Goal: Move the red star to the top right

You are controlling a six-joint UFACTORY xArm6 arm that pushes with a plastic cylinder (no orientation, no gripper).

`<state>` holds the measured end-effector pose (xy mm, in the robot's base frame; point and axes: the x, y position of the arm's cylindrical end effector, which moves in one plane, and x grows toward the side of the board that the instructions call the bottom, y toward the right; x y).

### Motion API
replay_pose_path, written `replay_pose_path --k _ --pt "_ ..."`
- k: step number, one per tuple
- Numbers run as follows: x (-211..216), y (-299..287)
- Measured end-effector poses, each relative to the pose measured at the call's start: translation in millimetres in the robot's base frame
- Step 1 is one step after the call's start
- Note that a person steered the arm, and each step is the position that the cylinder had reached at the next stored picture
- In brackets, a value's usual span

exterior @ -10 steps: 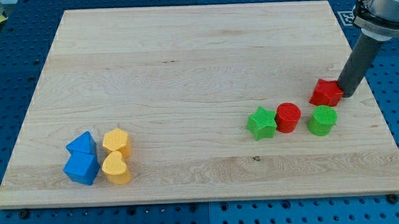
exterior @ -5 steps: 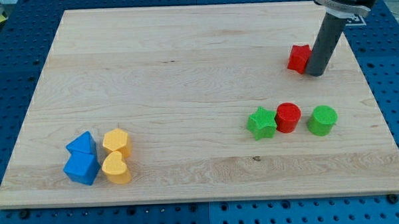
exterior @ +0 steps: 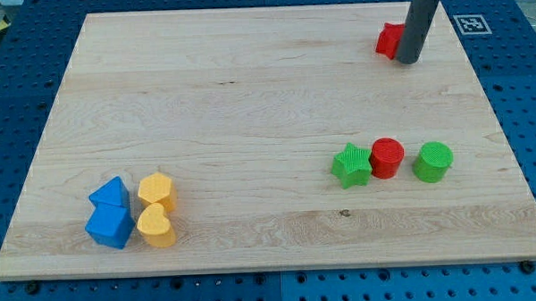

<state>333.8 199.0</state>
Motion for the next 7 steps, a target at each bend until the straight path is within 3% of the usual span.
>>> replay_pose_path --k 1,2,3,4,5,6,7 --pt "0 -18" --pt "-31 -16" --pt "-61 17" --pt "-59 22" --pt "-25 26" --pt "17 88" --pt "100 130"
